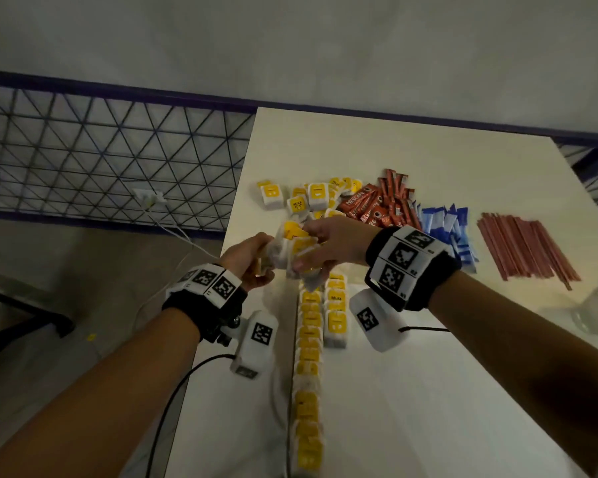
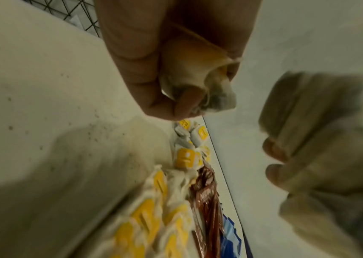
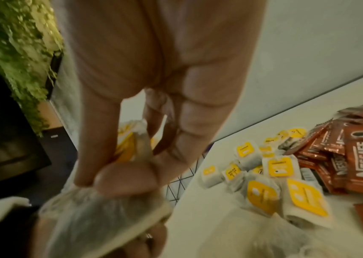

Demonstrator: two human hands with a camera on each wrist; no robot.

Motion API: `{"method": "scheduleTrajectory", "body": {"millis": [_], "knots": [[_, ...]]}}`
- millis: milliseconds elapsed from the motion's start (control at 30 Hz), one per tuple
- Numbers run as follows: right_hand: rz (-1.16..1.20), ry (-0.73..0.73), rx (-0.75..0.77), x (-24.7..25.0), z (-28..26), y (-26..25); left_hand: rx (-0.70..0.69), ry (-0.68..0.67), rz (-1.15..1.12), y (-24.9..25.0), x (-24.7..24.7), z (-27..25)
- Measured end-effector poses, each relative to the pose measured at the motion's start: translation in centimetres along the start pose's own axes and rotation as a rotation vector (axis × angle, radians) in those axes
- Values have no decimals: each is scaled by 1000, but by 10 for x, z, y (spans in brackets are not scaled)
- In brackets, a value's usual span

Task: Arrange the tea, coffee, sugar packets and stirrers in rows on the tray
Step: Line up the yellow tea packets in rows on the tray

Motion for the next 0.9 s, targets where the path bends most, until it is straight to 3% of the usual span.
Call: {"method": "scheduleTrajectory", "body": {"millis": [133, 200, 300, 400, 533, 633, 800, 900], "knots": [[48, -73, -56, -8, -18, -1, 41, -224, 2, -9, -24, -29], [-86, -36, -95, -10, -22, 4, 71, -373, 2, -17, -36, -41], [-135, 15, -130, -14, -28, 11, 145, -450, -68, -29, -41, -43], [-126, 74, -164, -19, -33, 20, 178, -434, -120, -38, -43, -46], [-10, 212, -147, -21, -41, 33, 101, -399, 48, -47, -50, -53], [72, 299, -125, -20, -50, 42, 84, -332, 44, -50, -48, -52], [227, 265, -137, -27, -62, 57, 24, -304, -3, -53, -38, -53], [177, 313, -117, -30, -68, 61, 41, -331, 10, -55, -33, -57]]}}
Point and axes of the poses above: each hand's wrist, its own z-axis towards the middle knuckle, its own x-axis out of the back of the hand, y = z × x, the point moved 2 cm from there along z, towards the middle knuckle, and after that the axes turned 2 degrees about y, right-handed, at the moved point
